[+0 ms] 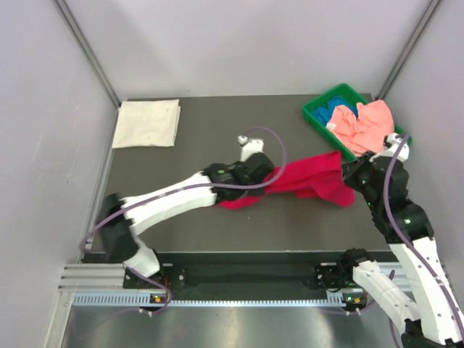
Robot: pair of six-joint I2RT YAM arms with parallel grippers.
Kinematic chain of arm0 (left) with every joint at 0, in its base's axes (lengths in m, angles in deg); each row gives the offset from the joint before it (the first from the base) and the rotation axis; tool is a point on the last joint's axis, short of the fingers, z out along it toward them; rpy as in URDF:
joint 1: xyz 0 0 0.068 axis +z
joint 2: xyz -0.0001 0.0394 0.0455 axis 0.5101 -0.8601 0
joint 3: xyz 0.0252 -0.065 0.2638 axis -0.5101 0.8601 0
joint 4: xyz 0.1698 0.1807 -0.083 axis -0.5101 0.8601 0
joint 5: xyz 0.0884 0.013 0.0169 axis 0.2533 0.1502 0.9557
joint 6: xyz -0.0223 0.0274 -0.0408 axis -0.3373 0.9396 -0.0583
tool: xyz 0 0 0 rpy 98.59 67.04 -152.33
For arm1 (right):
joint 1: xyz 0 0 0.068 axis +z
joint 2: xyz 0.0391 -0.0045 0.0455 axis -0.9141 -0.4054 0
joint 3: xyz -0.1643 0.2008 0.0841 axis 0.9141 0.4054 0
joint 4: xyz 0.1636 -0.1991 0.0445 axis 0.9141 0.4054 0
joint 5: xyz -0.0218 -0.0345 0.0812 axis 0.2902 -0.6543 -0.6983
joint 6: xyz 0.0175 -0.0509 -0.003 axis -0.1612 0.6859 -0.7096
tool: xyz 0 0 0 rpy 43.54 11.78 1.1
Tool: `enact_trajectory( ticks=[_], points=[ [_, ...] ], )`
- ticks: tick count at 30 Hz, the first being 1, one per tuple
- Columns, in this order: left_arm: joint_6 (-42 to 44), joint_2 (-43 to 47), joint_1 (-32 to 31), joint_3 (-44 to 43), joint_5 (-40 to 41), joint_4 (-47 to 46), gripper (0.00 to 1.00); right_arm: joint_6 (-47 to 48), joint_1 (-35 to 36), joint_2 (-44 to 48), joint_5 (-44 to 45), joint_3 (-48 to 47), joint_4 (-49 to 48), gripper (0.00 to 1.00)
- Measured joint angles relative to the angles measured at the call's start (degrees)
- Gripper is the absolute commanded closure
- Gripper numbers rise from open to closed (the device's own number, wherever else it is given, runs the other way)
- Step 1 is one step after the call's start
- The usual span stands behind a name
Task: Fold and stack the t-shirts
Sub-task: Flatten the tshirt out
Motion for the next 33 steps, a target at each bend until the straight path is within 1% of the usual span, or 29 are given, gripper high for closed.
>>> enact_trajectory(
  ticks=[3, 6, 8, 10, 12, 13, 15, 17, 18, 20, 21, 23, 25, 27, 28, 31, 33],
  points=[
    [2.03, 13.90, 0.00, -0.98, 3.32, 7.61, 1.00, 2.36, 0.00, -0.07, 3.80, -6.97, 3.10, 1.00],
    [3.02, 23.76, 0.04, -3.39, 5.20, 14.86, 1.00, 4.68, 0.00, -0.94, 7.13, -14.43, 5.99, 1.00],
    [3.56, 27.74, 0.04, -3.98, 5.55, 17.88, 1.00, 5.73, 0.00, -1.73, 8.26, -18.73, 6.75, 1.00],
    [4.55, 30.10, 0.70, -3.52, 5.55, 19.50, 1.00, 6.34, 0.00, -1.95, 8.57, -20.28, 6.49, 1.00],
    [6.49, 31.56, 3.26, -0.94, 3.69, 19.12, 1.00, 6.73, 0.00, -1.97, 8.02, -19.74, 6.43, 1.00],
    [7.67, 31.89, 6.01, 1.05, 1.77, 18.43, 1.00, 6.78, 0.00, -1.99, 7.43, -18.73, 5.95, 1.00],
    [10.43, 31.65, 13.57, 6.58, -4.13, 15.63, 1.00, 6.80, 0.00, -1.84, 5.01, -14.45, 4.26, 1.00],
    [12.31, 29.42, 20.59, 11.76, -9.86, 12.66, 0.96, 6.75, 0.02, -2.56, 3.04, -10.21, 3.50, 1.00],
    [13.40, 27.69, 23.58, 13.97, -11.89, 11.17, 0.90, 6.73, 0.07, -3.54, 1.66, -8.09, 3.45, 1.00],
    [15.61, 22.84, 27.56, 16.46, -15.04, 8.85, 0.75, 6.67, 0.11, -5.57, -0.46, -4.92, 2.82, 1.00],
    [16.57, 20.46, 28.35, 16.68, -15.72, 7.93, 0.62, 6.51, 0.11, -6.84, -1.75, -3.26, 2.05, 1.00],
    [18.38, 14.86, 29.42, 16.35, -15.85, 5.05, 0.56, 5.99, 0.11, -8.85, -4.15, 0.00, -0.26, 1.00],
    [19.19, 8.79, 29.88, 13.94, -14.71, 4.76, 0.55, 5.16, 0.11, -9.99, -6.14, 2.54, -1.66, 1.00],
    [19.41, 2.34, 29.90, 9.01, -12.04, 5.64, 0.54, 4.57, 0.11, -10.88, -7.93, 3.76, -3.10, 1.00],
    [19.39, 0.52, 29.59, 7.26, -10.45, 5.53, 0.53, 4.24, 0.11, -11.26, -8.57, 4.02, -3.89, 1.00],
    [18.99, 0.46, 26.77, 6.14, -4.28, 6.21, 0.53, 3.85, 0.11, -11.98, -10.45, 4.22, -6.45, 1.00],
    [17.70, 2.45, 23.08, 6.19, -1.05, 7.45, 0.53, 3.67, 0.11, -11.96, -11.13, 4.55, -7.87, 1.00]
  ],
)
